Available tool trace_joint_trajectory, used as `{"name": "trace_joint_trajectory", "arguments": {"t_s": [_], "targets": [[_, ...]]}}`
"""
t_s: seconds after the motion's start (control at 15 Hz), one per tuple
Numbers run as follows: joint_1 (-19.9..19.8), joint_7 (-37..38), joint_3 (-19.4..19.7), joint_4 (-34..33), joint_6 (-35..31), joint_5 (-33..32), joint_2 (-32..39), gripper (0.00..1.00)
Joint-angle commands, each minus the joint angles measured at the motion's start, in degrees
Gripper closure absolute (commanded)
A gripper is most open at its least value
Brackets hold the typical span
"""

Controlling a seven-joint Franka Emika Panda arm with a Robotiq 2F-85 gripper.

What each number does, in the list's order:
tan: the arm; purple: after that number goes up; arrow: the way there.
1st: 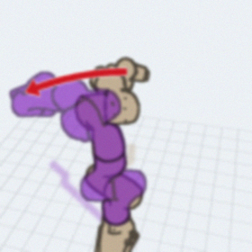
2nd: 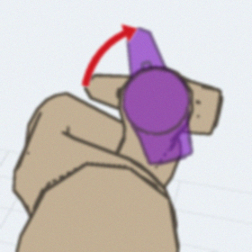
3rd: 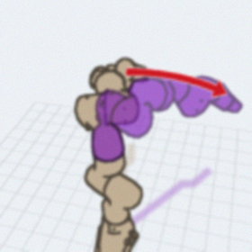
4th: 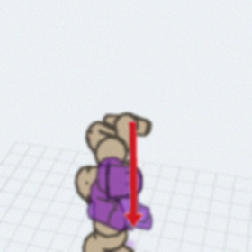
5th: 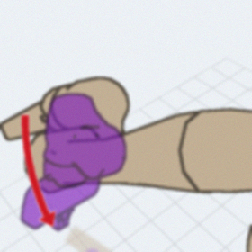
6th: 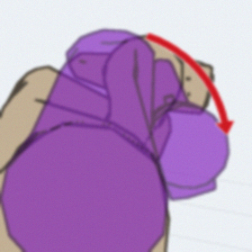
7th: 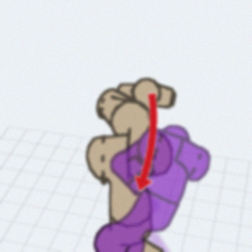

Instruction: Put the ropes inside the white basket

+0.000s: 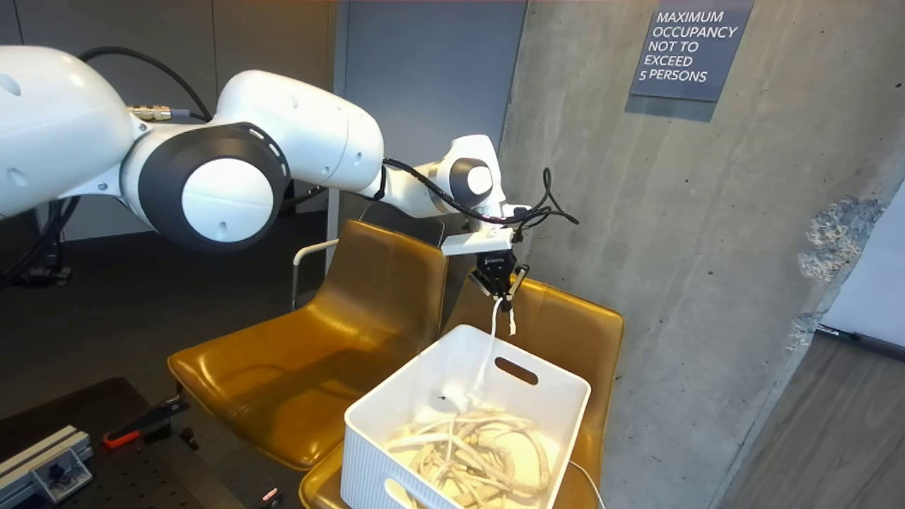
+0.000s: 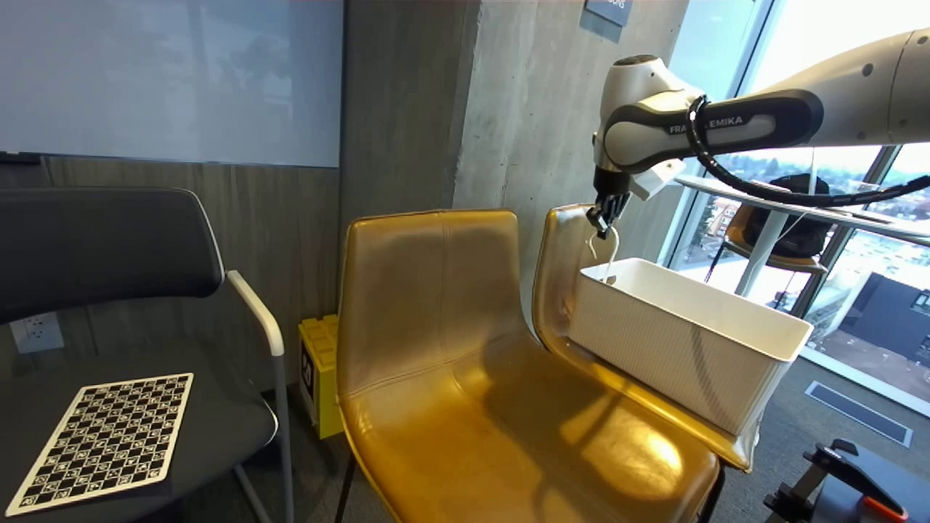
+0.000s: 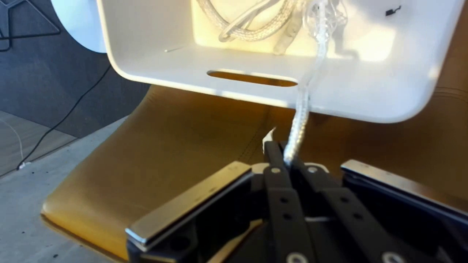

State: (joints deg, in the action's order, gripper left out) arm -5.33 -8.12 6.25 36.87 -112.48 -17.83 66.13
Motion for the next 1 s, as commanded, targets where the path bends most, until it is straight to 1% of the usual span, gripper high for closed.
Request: {"name": "trace_joint_trajectory", "arguments": {"t_s": [0.0, 0.2, 0.4, 0.67, 0.73, 0.93], "targets": [[-3.18, 0.07, 0.14, 8.44, 0.28, 0.48, -6.55, 0.99], [-5.45, 1.31, -0.11, 16.92, 0.50, 0.86, -11.69, 0.99], [-6.61, 1.67, -1.04, 25.20, 2.70, 1.88, -16.45, 0.99], [-7.48, 3.78, -1.37, 36.46, -0.17, 3.25, -22.10, 0.99], [-6.94, 3.81, -0.14, 38.92, -0.42, 5.03, -23.31, 0.99], [-7.32, 4.90, -0.07, 47.48, -3.44, 7.82, -27.52, 0.99]]}}
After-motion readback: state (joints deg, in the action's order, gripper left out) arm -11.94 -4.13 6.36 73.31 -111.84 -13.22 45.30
